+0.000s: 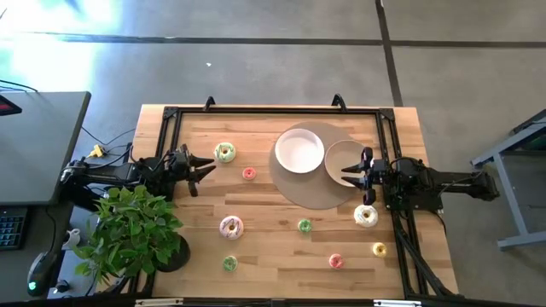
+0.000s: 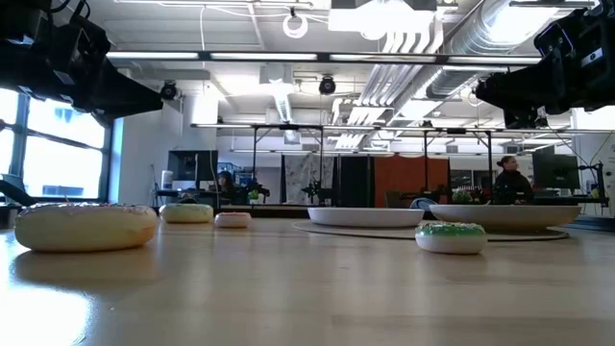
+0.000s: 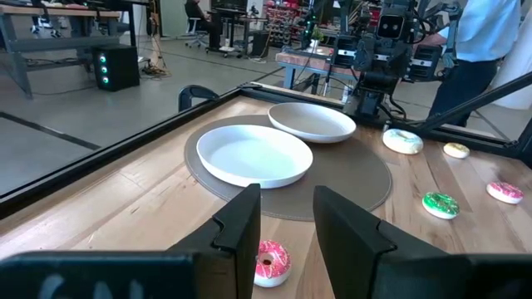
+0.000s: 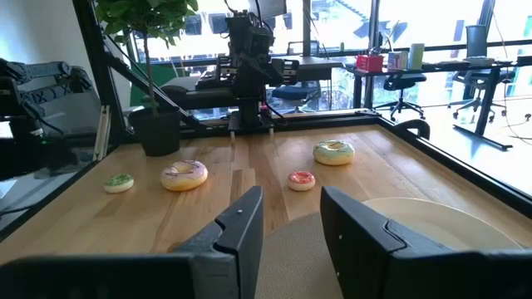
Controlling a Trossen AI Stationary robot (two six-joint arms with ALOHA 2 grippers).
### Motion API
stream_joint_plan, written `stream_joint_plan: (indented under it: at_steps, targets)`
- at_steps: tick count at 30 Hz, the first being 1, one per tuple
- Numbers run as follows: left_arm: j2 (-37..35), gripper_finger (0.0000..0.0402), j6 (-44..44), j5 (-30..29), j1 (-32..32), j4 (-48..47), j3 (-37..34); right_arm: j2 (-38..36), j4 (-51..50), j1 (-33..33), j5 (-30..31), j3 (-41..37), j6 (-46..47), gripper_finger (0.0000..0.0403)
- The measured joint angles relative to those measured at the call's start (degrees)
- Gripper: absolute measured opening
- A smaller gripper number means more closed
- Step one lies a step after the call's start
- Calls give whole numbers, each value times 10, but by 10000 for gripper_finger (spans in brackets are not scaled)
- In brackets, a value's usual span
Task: Pick & Place donuts
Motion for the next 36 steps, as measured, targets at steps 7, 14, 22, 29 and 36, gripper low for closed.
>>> stream_joint_plan:
  at_steps: [7, 14, 22, 29, 36]
  targets:
    - [0, 113, 0, 0, 0, 0, 0, 0, 0, 0, 0, 0, 0, 119]
    - [0, 113, 0, 0, 0, 0, 0, 0, 0, 0, 0, 0, 0, 119]
    - [0, 113, 0, 2, 0, 38, -3, 0, 0, 0, 0, 0, 0, 119]
    - [0, 113, 0, -22, 0, 56, -3, 0, 0, 0, 0, 0, 0, 119]
    - [0, 113, 0, -40, 0, 82, -3, 0, 0, 0, 0, 0, 0, 119]
